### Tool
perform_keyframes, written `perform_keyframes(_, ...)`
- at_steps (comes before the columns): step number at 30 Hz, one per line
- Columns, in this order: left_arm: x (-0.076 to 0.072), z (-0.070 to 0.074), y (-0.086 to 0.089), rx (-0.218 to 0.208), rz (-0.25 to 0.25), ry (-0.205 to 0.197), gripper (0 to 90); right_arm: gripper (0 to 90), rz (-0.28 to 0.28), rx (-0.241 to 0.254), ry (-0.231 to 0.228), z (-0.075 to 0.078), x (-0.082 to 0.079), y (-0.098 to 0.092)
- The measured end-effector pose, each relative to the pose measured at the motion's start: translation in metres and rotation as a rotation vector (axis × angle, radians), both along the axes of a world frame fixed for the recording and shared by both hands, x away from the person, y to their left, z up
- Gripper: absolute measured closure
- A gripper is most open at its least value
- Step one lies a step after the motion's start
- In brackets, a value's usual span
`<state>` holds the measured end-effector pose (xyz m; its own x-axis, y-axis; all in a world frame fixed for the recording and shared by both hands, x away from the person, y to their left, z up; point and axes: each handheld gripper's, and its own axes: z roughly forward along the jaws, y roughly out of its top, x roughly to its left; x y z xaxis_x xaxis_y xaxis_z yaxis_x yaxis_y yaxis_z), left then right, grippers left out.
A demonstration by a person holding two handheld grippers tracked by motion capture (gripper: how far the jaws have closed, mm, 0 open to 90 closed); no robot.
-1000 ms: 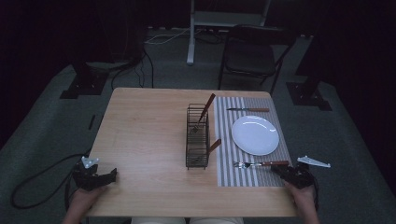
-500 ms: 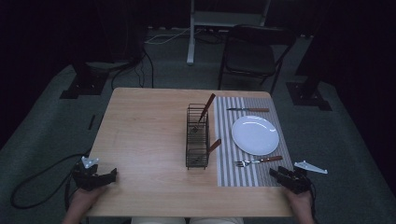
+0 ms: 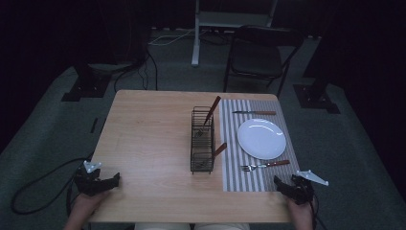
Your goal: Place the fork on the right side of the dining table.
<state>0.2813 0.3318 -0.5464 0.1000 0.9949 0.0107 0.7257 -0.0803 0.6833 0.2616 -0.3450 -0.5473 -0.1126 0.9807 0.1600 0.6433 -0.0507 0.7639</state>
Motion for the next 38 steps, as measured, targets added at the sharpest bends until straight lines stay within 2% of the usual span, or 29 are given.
perform_keyframes(2,0.000,0.000,0.000,0.001,0.000,0.000,0.8,13.5,-0.022,-0.017,0.004,0.000,-0.001,0.002)
perform_keyframes(3,0.000,0.000,0.000,0.001,0.000,0.000,0.8,13.5,-0.022,-0.017,0.004,0.000,-0.001,0.002)
perform_keyframes(5,0.000,0.000,0.000,0.000,0.000,0.000,0.8,13.4,-0.008,-0.060,0.016,-0.001,-0.002,0.008)
perform_keyframes(7,0.000,0.000,0.000,0.000,0.000,0.000,0.8,13.4,-0.018,-0.070,0.005,-0.001,-0.005,0.013)
perform_keyframes(8,0.000,0.000,0.000,0.001,0.000,0.000,0.8,13.4,-0.018,-0.070,0.005,-0.001,-0.005,0.013)
perform_keyframes(9,0.000,0.000,0.000,0.001,0.000,0.000,0.8,13.4,-0.034,-0.028,0.004,0.001,-0.008,0.015)
perform_keyframes(12,0.000,0.000,0.000,0.001,0.000,0.000,0.8,13.4,-0.051,-0.039,0.004,0.002,-0.011,0.019)
perform_keyframes(13,0.000,0.000,0.000,0.001,0.000,0.000,0.8,13.4,-0.081,-0.101,-0.005,0.000,-0.012,0.023)
perform_keyframes(17,0.000,0.000,0.000,0.001,0.000,0.000,0.8,13.5,-0.111,-0.131,-0.008,-0.001,-0.011,0.025)
perform_keyframes(18,0.000,0.000,0.000,0.000,0.000,-0.001,0.8,13.5,-0.120,-0.157,-0.004,-0.001,-0.009,0.026)
perform_keyframes(21,0.000,0.000,0.000,0.000,0.000,-0.001,0.8,13.5,-0.113,-0.172,-0.003,-0.001,-0.007,0.028)
perform_keyframes(24,0.000,0.000,0.000,-0.001,0.001,-0.002,0.8,13.6,-0.132,-0.171,-0.010,-0.001,-0.005,0.027)
perform_keyframes(38,0.000,0.000,0.000,0.001,0.000,0.000,0.8,13.7,-0.143,-0.186,0.000,-0.001,-0.004,0.027)
